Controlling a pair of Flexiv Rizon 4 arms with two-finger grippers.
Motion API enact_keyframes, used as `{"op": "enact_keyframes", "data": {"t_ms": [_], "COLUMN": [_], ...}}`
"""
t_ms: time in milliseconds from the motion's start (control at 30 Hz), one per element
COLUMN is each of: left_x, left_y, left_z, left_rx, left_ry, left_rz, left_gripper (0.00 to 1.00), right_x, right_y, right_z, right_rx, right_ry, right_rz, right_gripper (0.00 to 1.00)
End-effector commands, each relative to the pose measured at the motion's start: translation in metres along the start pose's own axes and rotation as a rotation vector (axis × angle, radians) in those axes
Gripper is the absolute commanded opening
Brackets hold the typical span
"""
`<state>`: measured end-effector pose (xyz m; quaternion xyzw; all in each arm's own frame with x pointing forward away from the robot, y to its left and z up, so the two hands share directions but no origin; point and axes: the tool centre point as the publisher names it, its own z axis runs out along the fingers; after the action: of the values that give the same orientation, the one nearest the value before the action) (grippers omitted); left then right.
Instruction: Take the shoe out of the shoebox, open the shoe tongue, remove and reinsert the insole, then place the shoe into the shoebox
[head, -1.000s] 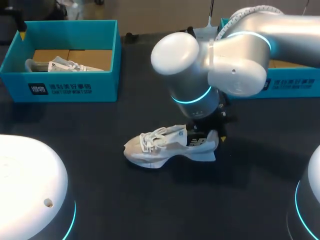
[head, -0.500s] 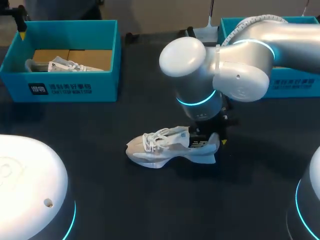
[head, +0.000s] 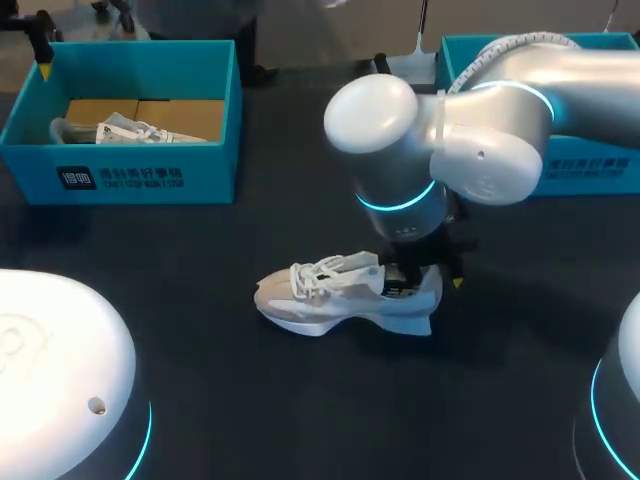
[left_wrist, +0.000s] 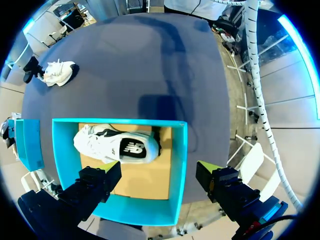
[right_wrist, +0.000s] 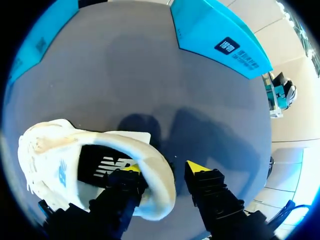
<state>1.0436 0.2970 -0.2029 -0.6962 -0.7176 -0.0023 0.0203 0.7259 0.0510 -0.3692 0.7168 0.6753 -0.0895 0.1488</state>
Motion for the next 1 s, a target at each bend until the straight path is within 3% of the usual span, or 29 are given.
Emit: {"op": "enact_keyframes", "data": {"t_ms": [33,100,167,200,367,533,1000], "left_x": [0.0,0.0,0.0,0.0,0.0,0.0,0.0], "left_y": [-0.001,-0.001,-0.001,-0.001,-0.001,-0.001,-0.001], "left_z": [0.0,0.0,0.0,0.0,0.0,0.0,0.0], "left_rx": [-0.002,-0.002,-0.002,-0.002,-0.002,-0.002,-0.002], "left_ry": [0.002,0.002,0.002,0.002,0.002,0.002,0.002], "left_rz": [0.0,0.0,0.0,0.0,0.0,0.0,0.0], "left_gripper": [1.0,1.0,1.0,1.0,1.0,1.0,1.0], "right_x": [-0.007,-0.01,-0.013,-0.015,-0.019,-0.017,-0.017], "right_y": [-0.002,-0.002,-0.002,-0.001,0.0,-0.002,-0.002], "right_z": [-0.018,-0.025,-0.033,-0.038,-0.072,-0.102,-0.102], "right_rx": [-0.018,-0.022,-0.04,-0.053,-0.134,-0.206,-0.206], "right_ry": [0.01,0.015,0.035,0.046,0.098,0.108,0.108], "right_rz": [0.014,0.02,0.003,-0.012,-0.154,-0.466,-0.466], "right_gripper": [0.69,0.76,0.99,1.0,1.0,1.0,1.0]}}
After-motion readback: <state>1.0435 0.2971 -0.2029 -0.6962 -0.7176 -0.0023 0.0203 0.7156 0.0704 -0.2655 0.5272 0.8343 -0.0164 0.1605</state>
